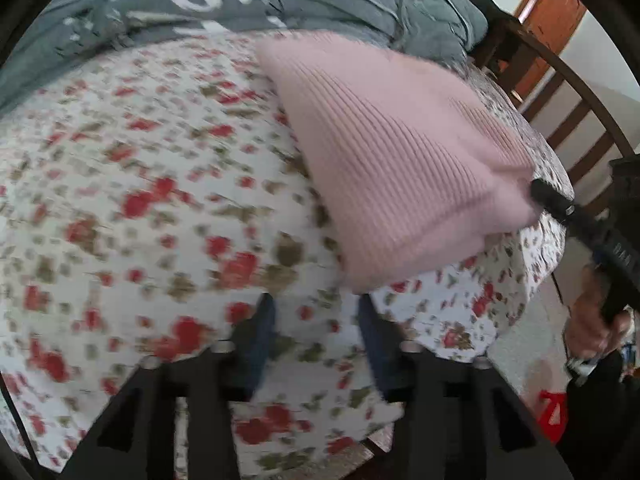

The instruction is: Fold small clothes

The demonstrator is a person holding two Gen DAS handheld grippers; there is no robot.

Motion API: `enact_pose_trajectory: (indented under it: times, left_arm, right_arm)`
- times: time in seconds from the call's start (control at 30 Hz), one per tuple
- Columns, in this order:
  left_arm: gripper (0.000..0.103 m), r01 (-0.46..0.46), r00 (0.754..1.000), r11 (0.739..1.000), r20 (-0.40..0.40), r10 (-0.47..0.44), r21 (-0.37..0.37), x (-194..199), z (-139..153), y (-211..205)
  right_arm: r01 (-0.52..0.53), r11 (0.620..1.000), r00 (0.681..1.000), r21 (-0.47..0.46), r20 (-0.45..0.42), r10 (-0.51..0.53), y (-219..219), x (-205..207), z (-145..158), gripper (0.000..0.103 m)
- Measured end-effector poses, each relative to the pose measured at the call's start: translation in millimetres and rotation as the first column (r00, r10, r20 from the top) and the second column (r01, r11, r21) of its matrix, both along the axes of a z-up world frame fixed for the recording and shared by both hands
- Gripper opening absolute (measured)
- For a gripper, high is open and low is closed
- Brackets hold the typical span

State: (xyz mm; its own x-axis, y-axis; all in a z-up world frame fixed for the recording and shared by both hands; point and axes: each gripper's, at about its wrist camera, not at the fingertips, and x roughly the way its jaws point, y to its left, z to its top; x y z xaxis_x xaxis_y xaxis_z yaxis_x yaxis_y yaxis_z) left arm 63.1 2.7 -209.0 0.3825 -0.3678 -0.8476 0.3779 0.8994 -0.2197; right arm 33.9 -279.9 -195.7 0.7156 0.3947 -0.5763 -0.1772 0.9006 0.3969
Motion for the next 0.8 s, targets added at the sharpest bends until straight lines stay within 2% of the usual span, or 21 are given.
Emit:
enact_pose_trajectory:
  times: [0.07,0.23,0.3,0.33,0.37,0.43,0.47,0.5,0.57,0.67,0.73,0.8]
  left_arm:
    - [0.051,-0.023,1.000,0.999,0.010,0.024,-0.030,1.3,6.3,14.7]
    - [0.052,-0.094,0.996,0.993,-0.001,0.094,-0.074,11.4,16.4,38.1]
    - [0.052,-0.108,0.994,0.992,0.006,0.108,-0.067,15.4,18.6,38.7]
    - [0.052,-0.115,0.993,0.991,0.008,0.116,-0.064,17.9,19.9,40.6]
    - [0.052,-0.120,0.993,0.991,0.006,0.121,-0.066,19.2,20.8,41.1]
    - [0.052,-0.129,0.991,0.989,0.003,0.130,-0.078,23.3,21.8,43.2]
    - [0.052,-0.132,0.991,0.988,0.003,0.133,-0.081,24.5,22.1,44.7]
    - [0.052,-0.134,0.991,0.988,0.002,0.135,-0.083,26.0,22.3,46.2]
    - [0.052,-0.140,0.990,0.986,0.000,0.141,-0.085,30.7,23.1,45.4]
    - [0.052,-0.137,0.990,0.986,0.004,0.138,-0.098,34.7,26.1,43.5]
    - [0.052,-0.131,0.991,0.985,0.010,0.133,-0.108,36.9,28.3,40.6]
    - [0.052,-0.123,0.992,0.985,0.013,0.125,-0.118,39.9,30.5,35.5]
  right_arm:
    - [0.006,1.000,1.000,-0.001,0.021,-0.006,-2.4,9.8,12.3,0.056]
    - [0.074,0.995,0.997,0.072,-0.013,-0.073,-4.5,59.1,20.5,0.056]
    - [0.097,0.994,0.995,0.044,-0.017,-0.096,3.2,73.7,15.4,0.042]
    - [0.083,0.996,0.996,-0.015,-0.041,-0.084,11.9,82.1,9.7,0.031]
    - [0.067,0.993,0.995,-0.101,-0.061,-0.074,20.9,86.6,2.6,0.024]
    - [0.061,0.976,0.996,-0.209,-0.044,-0.071,28.1,85.9,-6.4,0.020]
    - [0.059,0.981,0.997,-0.184,-0.037,-0.067,24.1,82.7,-8.7,0.010]
    - [0.056,0.992,0.998,-0.109,-0.025,-0.059,14.3,79.7,-6.1,0.010]
    - [0.050,0.999,0.999,-0.018,0.009,-0.050,-1.2,72.0,6.3,0.009]
    - [0.081,0.996,0.994,0.036,0.076,-0.083,-13.1,55.0,21.4,0.009]
    - [0.118,0.993,0.993,0.010,0.028,-0.118,-14.3,57.4,6.3,0.009]
    - [0.122,0.992,0.990,-0.021,-0.067,-0.123,-10.6,67.9,-25.8,0.010]
